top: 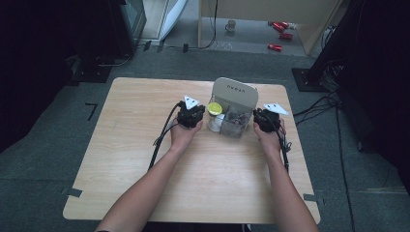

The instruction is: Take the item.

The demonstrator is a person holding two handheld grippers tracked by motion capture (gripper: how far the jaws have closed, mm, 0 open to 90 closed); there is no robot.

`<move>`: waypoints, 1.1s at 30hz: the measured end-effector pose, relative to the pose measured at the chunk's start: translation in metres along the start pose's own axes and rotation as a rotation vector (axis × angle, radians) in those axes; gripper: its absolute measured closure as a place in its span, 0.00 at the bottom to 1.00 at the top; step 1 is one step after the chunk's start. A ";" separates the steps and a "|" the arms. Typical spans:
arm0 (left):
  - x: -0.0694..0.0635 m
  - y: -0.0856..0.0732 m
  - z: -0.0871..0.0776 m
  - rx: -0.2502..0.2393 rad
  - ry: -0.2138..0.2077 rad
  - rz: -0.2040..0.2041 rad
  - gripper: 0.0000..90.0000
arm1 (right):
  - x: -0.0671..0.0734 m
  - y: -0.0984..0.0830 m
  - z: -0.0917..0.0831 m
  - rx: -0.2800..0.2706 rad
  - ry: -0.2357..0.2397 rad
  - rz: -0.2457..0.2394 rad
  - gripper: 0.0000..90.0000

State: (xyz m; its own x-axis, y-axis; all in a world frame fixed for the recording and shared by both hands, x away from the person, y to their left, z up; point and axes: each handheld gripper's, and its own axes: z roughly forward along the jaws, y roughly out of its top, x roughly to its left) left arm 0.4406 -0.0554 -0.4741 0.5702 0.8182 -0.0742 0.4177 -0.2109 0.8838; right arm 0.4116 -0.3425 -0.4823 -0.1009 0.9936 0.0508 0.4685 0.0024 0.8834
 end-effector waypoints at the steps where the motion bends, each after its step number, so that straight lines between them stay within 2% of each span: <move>1: -0.001 0.001 0.001 -0.004 -0.005 0.018 0.98 | -0.001 0.002 0.004 0.001 -0.002 0.014 0.92; 2: -0.002 0.003 0.003 -0.005 0.002 0.037 0.98 | -0.001 0.002 0.004 0.001 -0.002 0.014 0.92; 3: 0.000 0.004 0.004 -0.016 -0.017 0.035 0.99 | 0.000 0.003 0.005 0.000 -0.002 0.009 0.96; 5: 0.001 0.005 0.005 -0.014 -0.028 0.033 1.00 | 0.001 0.003 0.006 -0.001 0.001 0.013 0.99; 7: 0.002 0.005 0.005 -0.010 -0.036 0.034 1.00 | 0.004 0.003 0.005 0.002 -0.003 0.034 1.00; 8: 0.005 0.005 0.004 0.000 -0.077 0.016 1.00 | 0.004 0.003 0.005 0.002 0.003 0.042 1.00; 9: 0.005 0.005 0.004 0.000 -0.077 0.016 1.00 | 0.004 0.003 0.005 0.002 0.003 0.042 1.00; 11: 0.007 0.004 0.002 0.013 -0.138 -0.003 1.00 | 0.003 0.003 0.004 -0.002 0.032 0.064 1.00; 13: 0.006 0.004 0.000 0.024 -0.136 0.006 1.00 | 0.005 0.002 0.002 -0.004 0.044 0.060 1.00; 16: 0.006 0.003 -0.004 0.033 -0.128 -0.008 1.00 | 0.006 0.001 0.001 -0.004 0.048 0.062 1.00; 19: 0.009 0.000 -0.008 0.026 -0.145 -0.021 1.00 | 0.008 0.000 -0.001 -0.005 0.069 0.062 1.00; 25: 0.010 -0.004 -0.016 0.015 -0.143 -0.024 1.00 | 0.012 -0.003 -0.005 -0.012 0.093 0.043 1.00; 28: 0.011 -0.007 -0.023 0.010 -0.144 -0.017 1.00 | 0.015 -0.007 -0.009 -0.019 0.128 0.052 1.00; 33: 0.009 -0.015 -0.038 0.007 -0.152 -0.005 1.00 | 0.020 -0.012 -0.016 -0.022 0.143 0.047 1.00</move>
State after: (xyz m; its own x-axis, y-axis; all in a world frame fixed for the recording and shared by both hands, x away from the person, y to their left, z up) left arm 0.4124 -0.0241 -0.4708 0.6685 0.7288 -0.1481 0.4254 -0.2114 0.8800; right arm 0.3899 -0.3246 -0.4841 -0.2039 0.9664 0.1562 0.4560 -0.0474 0.8887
